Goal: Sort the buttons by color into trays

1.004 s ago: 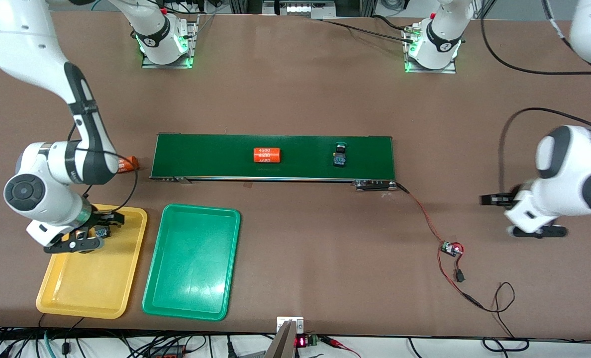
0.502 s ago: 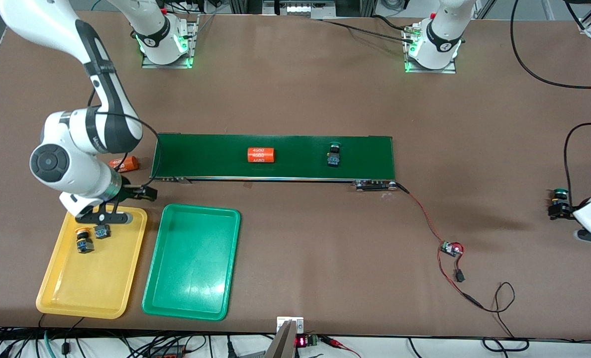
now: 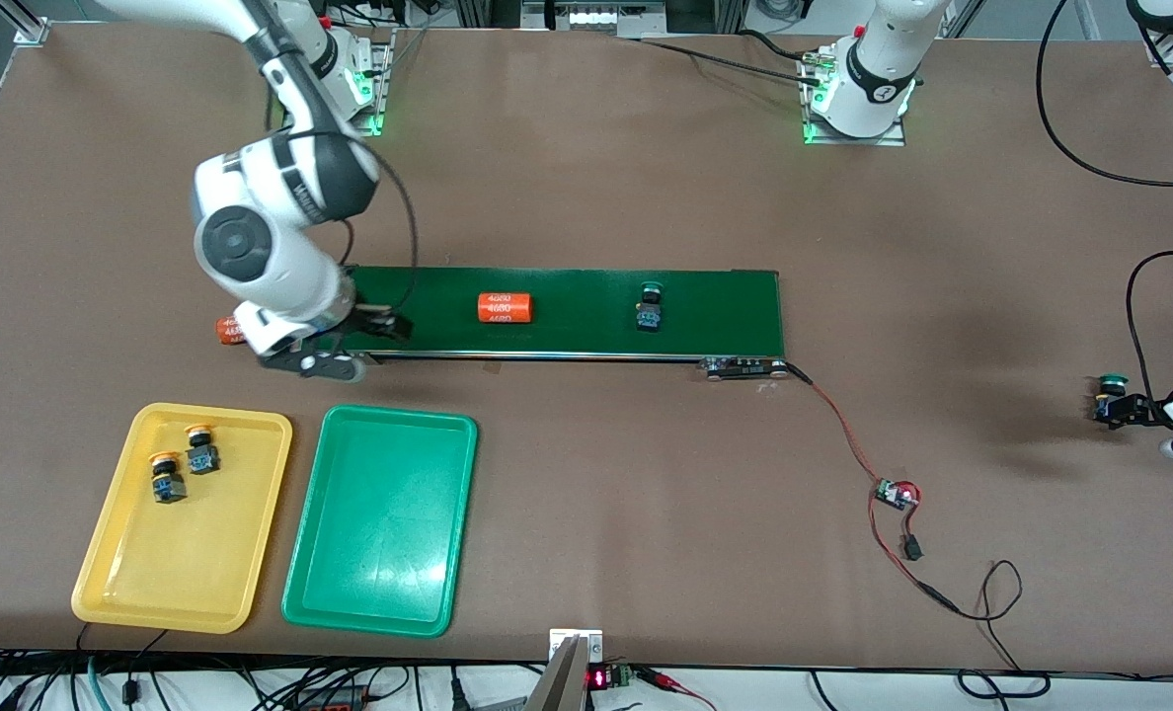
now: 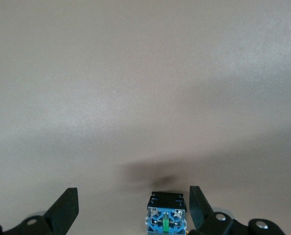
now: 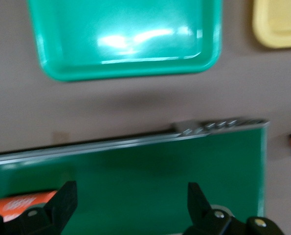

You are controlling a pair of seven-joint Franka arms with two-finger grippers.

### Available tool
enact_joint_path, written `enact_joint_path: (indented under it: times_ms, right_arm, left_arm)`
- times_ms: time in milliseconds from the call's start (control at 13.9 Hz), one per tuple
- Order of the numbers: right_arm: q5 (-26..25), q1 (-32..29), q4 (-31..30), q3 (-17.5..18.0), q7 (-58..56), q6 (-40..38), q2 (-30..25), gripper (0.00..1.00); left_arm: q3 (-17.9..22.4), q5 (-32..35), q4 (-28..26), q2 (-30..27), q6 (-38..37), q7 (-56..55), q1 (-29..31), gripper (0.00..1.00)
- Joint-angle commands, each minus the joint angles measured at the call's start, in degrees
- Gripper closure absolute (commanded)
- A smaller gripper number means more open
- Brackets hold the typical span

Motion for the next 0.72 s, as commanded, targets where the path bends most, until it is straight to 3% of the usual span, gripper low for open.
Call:
enact_joint_path:
  times_ms: [0, 215, 430, 646]
  right_arm:
    - [0.7, 0.8, -1.4, 2.2, 4.0, -0.4, -1.8, 0.00]
    - [0.7, 5.2, -1.4, 2.4, 5.9, 1.1, -1.3, 0.00]
    - [0.5, 8.6, -1.5, 2.4, 9.7, 4.0, -0.2, 0.00]
    - [-0.4, 9.9, -2.0, 2.4, 9.4, 8.1, 0.4, 0.00]
  left_arm:
    - [-1.0, 0.1, 0.2, 0.4, -0.7, 1.0, 0.7, 0.00]
    - [-1.1, -4.6, -0.5, 0.4, -2.5, 1.0, 1.6, 0.01]
    - [-1.3, -5.1, -0.5, 0.4, -7.6, 0.9, 2.4, 0.06]
    - [-1.3, -5.4, -0.5, 0.2, -9.5, 0.9, 2.4, 0.39]
